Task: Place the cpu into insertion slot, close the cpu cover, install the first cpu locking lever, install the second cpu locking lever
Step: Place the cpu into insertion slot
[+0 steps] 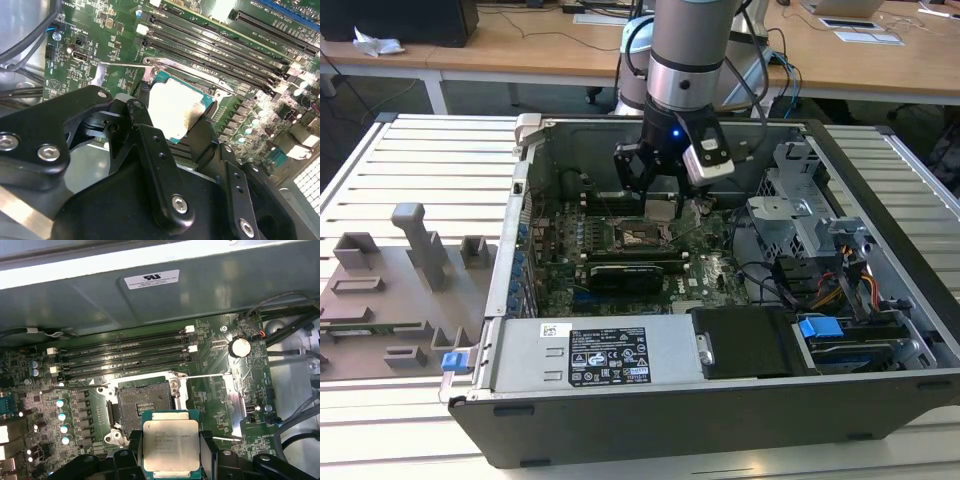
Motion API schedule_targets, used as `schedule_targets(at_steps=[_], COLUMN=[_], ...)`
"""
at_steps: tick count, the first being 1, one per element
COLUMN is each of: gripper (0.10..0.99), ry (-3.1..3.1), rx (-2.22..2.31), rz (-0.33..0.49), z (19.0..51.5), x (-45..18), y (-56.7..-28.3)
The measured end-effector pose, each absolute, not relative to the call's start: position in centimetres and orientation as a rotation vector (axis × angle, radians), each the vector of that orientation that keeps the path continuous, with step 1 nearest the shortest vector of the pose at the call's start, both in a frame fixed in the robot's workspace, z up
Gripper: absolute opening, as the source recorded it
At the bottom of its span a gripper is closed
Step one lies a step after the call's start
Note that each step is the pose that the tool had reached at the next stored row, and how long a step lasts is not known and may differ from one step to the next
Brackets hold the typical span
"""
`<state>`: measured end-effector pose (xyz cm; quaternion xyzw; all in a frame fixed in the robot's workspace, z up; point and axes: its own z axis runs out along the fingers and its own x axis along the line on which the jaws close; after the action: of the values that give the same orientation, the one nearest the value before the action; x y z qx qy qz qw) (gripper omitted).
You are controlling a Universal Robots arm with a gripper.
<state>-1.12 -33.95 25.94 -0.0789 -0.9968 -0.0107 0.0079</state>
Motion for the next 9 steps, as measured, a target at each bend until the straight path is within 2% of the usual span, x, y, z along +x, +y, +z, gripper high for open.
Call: schedule_targets(at_steps=[9], gripper=[0.545], ry=[-3.106], rx=[-0.361], rz=[-0.032], z=[25.92], x=[-1.12], y=[-33.95])
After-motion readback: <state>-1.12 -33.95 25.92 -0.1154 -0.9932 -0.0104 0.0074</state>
